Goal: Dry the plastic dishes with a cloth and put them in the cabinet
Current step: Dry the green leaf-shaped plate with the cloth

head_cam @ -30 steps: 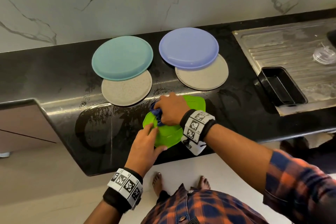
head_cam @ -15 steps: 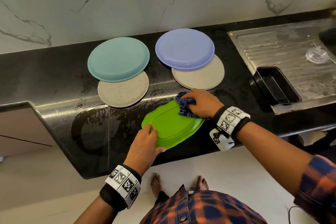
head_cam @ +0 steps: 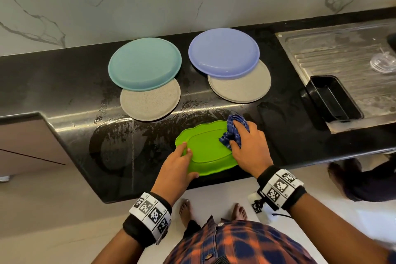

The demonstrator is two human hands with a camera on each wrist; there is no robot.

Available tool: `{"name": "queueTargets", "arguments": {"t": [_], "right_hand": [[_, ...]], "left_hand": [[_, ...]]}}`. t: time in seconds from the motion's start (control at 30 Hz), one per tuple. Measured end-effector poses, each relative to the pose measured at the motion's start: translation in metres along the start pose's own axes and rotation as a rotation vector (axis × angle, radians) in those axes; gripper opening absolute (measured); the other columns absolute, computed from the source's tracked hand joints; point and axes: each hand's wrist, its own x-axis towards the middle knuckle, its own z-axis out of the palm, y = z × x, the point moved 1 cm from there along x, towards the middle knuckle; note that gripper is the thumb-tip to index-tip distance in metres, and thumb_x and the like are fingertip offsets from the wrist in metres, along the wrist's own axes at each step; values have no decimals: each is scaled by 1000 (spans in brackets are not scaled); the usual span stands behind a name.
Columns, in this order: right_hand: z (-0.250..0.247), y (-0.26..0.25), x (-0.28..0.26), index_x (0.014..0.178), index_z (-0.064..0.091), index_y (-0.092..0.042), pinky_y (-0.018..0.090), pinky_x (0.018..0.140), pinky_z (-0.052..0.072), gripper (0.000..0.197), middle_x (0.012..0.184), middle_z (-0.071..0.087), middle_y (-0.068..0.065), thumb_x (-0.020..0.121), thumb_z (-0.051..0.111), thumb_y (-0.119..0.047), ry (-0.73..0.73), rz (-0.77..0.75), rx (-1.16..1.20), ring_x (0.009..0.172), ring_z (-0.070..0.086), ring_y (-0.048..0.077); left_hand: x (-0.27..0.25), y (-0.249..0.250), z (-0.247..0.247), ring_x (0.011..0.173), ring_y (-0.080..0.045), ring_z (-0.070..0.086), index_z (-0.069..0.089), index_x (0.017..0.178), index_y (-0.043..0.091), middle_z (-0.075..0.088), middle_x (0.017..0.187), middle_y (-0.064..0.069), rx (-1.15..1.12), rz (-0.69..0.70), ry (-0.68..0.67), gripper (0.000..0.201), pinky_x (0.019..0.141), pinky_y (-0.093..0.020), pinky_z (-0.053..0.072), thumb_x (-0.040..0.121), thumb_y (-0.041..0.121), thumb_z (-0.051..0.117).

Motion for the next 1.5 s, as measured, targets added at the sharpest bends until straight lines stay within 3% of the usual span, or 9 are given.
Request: {"name": "queueTargets", "arguments": {"t": [0.27,0.37,0.47,0.57,0.8,1.03,1.23,1.4,1.5], "right_hand": [[-20,-23,86,132,64,-20,39,101,44,55,127,60,13,77,68,-15,-335,-364,41,115,58,35],[-21,-57,115,130,65,-20,36,99,45,56,128,61,9,74,64,-14,-495,-484,-22,116,58,30],[-17,-86,139,132,64,-23,36,99,44,59,128,62,8,76,67,-3,-555,-489,-111,118,57,29],[-11,-96,147,133,63,-24,41,99,45,57,128,62,10,79,67,-6,-536,-477,-91,117,57,32],[14,-60,87,142,49,-19,42,96,45,55,130,53,16,92,60,-39,-146,-171,-51,117,52,37],[10,-56,-31,142,47,-27,40,77,50,59,119,48,6,89,57,-52,-229,-203,-138,101,54,29],[0,-57,62,108,71,-29,37,72,46,36,88,45,5,75,60,-34,-204,-240,-100,89,59,38],[-2,-76,104,128,65,-30,42,86,49,54,113,59,10,75,56,-39,-230,-333,-224,99,57,38],[5,-75,54,121,67,-31,41,74,48,45,112,60,4,77,60,-32,-178,-475,-276,93,57,35]], "left_hand": [[-10,3,-7,120,-20,48,52,140,24,50,126,2,60,84,12,67,92,-34,45,84,59,66],[4,-14,-19,134,-22,35,34,151,35,38,145,3,179,188,-31,87,105,-36,41,76,60,72],[25,-35,-27,152,-25,3,20,154,43,3,165,-1,255,269,-103,101,122,-35,14,73,55,78],[32,-45,-25,153,-19,-4,10,154,46,-16,164,4,187,258,-167,103,124,-31,7,76,51,78],[28,-41,-19,151,-22,10,23,154,39,-8,165,4,57,212,-96,102,120,-30,15,73,36,85],[30,-44,-20,151,-16,14,22,157,24,0,165,8,-42,174,-73,113,116,-18,10,67,30,90],[30,-46,-22,151,-11,13,14,158,16,2,165,9,-87,136,-79,123,116,-14,9,64,31,91],[27,-46,-23,151,-16,13,9,158,11,4,165,2,-136,49,-72,125,115,-17,11,65,34,91],[29,-44,-21,149,-16,18,14,157,9,10,164,0,-148,16,-48,127,115,-18,13,60,33,93]]}}
